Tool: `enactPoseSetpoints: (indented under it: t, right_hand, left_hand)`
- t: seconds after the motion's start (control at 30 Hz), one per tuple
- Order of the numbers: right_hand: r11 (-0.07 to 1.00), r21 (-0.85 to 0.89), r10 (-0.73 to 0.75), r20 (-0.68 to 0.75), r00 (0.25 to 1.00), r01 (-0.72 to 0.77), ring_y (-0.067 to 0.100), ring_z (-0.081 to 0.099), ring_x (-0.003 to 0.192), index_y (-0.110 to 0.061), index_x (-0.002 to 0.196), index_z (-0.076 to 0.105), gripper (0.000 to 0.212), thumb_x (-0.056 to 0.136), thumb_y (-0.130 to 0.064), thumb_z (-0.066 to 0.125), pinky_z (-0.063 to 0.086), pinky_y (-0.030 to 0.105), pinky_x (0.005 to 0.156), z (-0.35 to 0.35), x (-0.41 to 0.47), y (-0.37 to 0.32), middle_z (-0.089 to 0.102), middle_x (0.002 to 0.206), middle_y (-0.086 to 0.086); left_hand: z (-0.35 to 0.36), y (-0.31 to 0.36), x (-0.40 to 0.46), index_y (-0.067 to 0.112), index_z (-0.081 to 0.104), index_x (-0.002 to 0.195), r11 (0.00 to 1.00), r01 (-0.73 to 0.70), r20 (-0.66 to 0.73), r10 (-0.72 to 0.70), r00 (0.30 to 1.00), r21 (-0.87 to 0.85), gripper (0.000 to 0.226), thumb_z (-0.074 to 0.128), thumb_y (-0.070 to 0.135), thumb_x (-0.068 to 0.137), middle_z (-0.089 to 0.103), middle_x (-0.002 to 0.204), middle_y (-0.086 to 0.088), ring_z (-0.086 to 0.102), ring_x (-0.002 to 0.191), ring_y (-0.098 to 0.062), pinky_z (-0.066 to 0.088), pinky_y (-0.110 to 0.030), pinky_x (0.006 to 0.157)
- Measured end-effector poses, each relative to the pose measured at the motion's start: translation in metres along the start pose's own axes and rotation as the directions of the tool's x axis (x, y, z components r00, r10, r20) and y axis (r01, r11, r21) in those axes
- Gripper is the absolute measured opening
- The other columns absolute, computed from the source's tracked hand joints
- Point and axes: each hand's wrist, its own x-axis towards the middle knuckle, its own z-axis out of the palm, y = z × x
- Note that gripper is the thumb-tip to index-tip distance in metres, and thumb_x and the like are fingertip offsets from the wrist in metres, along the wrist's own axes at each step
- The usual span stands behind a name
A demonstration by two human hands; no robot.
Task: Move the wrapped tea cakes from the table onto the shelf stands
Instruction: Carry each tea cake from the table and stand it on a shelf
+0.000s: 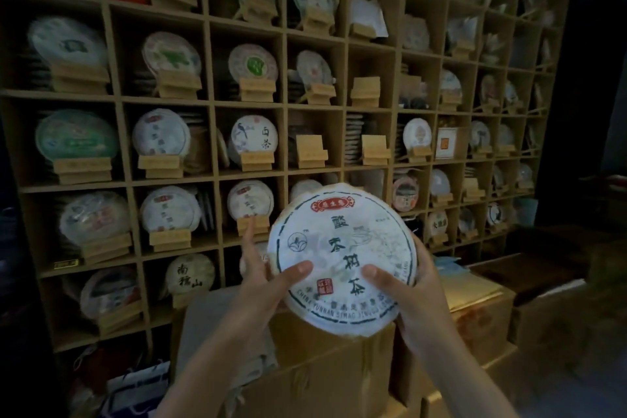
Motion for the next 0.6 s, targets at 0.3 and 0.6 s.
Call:
enactPoseSetpoints:
  t: [0.3,0.6]
  right_hand:
    - [0.985,-0.072,-0.164,-0.163,0.973,0.154,0.007,0.066,0.109,-0.059,0.123,0.047,0.088,0.05,-0.04,0.093,0.062,0.042,0.079,-0.022,0.111,0.05,0.065,0.118,-0.021]
    - [0.992,-0.088,-0.102,-0.093,0.99,0.094,0.018,0.066,0.11,-0.054,0.133,0.04,0.083,0.065,-0.042,0.087,0.062,0.04,0.076,-0.036,0.292,0.101,0.061,0.129,-0.01]
  left_hand:
    - [0.029,-0.082,0.126,0.086,0.036,0.092,0.999,-0.034,-0.001,0.034,0.999,-0.032,0.1,0.099,0.037,0.032,0.059,0.121,0.014,0.067,0.102,-0.021,0.061,-0.044,0.061]
    - [0.026,-0.118,0.32,0.075,0.042,0.113,0.934,-0.34,-0.029,0.339,0.94,-0.104,0.101,0.093,0.017,0.048,0.053,0.131,0.025,0.062,0.112,-0.001,0.06,-0.03,0.074]
